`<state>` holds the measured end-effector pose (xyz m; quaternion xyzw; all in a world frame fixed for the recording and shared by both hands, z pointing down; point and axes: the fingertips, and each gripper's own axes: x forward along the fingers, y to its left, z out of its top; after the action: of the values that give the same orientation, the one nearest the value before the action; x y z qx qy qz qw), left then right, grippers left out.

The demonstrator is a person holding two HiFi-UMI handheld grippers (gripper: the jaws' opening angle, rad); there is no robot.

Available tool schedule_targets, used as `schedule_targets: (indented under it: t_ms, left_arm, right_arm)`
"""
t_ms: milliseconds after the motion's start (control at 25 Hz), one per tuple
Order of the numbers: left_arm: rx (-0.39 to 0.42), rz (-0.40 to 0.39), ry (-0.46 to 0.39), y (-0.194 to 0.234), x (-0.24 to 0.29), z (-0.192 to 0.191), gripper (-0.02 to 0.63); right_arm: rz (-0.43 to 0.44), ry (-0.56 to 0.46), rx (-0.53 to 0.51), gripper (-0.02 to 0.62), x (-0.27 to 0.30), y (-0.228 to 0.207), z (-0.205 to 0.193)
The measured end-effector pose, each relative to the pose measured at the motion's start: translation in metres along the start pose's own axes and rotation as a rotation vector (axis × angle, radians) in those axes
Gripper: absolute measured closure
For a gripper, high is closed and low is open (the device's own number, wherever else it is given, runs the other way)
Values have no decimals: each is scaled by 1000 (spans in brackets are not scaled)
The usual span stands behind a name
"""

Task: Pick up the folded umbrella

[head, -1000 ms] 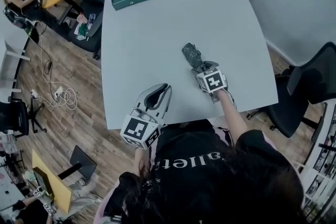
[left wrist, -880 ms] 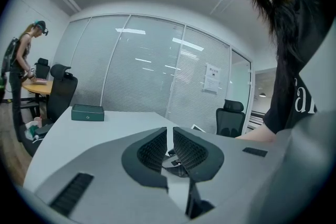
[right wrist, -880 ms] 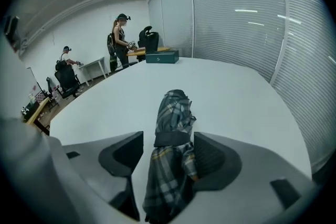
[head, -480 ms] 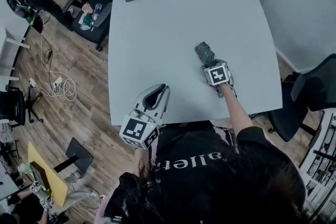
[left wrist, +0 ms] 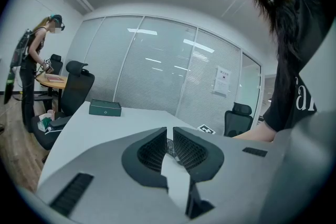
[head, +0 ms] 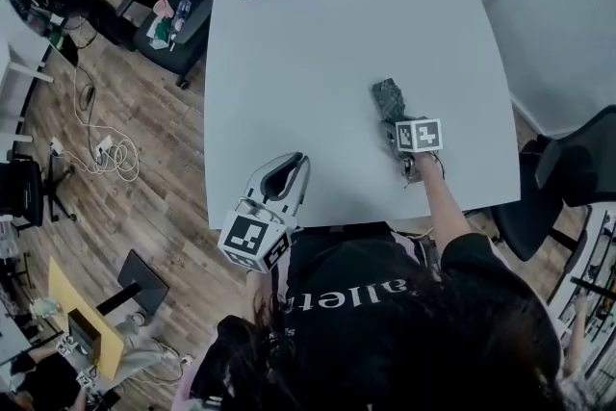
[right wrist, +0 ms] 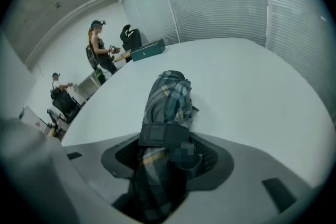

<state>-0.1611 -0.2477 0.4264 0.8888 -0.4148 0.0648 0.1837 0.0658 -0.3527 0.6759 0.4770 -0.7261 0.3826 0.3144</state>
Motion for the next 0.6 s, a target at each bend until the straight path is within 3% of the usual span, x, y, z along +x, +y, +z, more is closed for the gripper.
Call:
schedule_targets:
  t_ms: [80,200,600]
  left_arm:
    - [5,-7,-2,2,-1,1,552]
    - [8,-22,-4,5,-2,2,552]
    - [34,-114,10,7,-7,0,552]
  right_arm:
    - [50,-33,95,351,-8,11,-1]
    - [108,-96,159,353,-27,32,6]
    - [240,-281,212,353,-96,119,20]
